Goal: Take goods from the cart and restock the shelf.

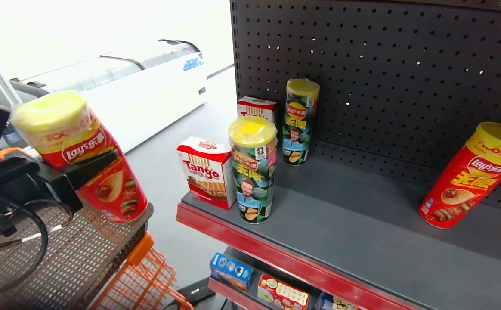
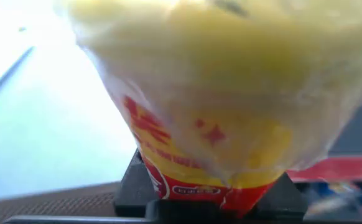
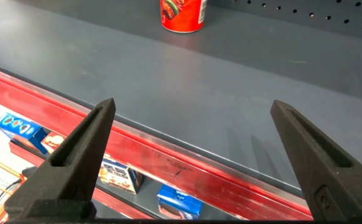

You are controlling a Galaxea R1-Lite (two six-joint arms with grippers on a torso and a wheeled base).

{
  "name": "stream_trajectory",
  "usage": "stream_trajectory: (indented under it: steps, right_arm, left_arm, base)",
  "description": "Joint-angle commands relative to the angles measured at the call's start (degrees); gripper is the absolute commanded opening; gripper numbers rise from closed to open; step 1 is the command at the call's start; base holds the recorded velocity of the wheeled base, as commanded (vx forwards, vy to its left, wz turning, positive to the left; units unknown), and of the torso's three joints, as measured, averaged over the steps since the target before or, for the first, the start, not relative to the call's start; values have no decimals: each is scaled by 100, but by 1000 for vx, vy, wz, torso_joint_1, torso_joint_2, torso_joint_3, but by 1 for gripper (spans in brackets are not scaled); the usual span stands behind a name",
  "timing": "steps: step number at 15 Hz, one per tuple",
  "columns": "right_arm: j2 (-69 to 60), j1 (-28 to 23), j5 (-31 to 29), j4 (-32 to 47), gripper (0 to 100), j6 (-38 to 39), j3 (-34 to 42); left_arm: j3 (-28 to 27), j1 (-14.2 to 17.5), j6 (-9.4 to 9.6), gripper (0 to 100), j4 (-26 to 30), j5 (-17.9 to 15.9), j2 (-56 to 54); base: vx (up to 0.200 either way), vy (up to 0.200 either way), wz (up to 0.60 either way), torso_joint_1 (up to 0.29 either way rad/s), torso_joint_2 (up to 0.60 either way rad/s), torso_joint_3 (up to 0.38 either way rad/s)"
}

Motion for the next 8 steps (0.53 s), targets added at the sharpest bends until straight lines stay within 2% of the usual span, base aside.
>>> stream_trajectory:
  steps: [1,3,5,8]
  right_arm:
    - [7,-3,1,-1,100,-4,0]
    - [7,-3,1,-1,100,-4,0]
    - [7,-3,1,-1,100,-4,0]
    - [7,-3,1,-1,100,-4,0]
  left_arm:
    - [71,-88,-9,0,0,-763,-201]
    - [185,-105,0,0,-9,-877,-210]
    - [194,-299,-53,0,0,-1123,-289]
    - [220,-387,0,0,0,-1150,-324]
  base:
    - [0,0,0,0,0,0]
    - [0,0,0,0,0,0]
    - [0,0,0,0,0,0]
    - [0,0,0,0,0,0]
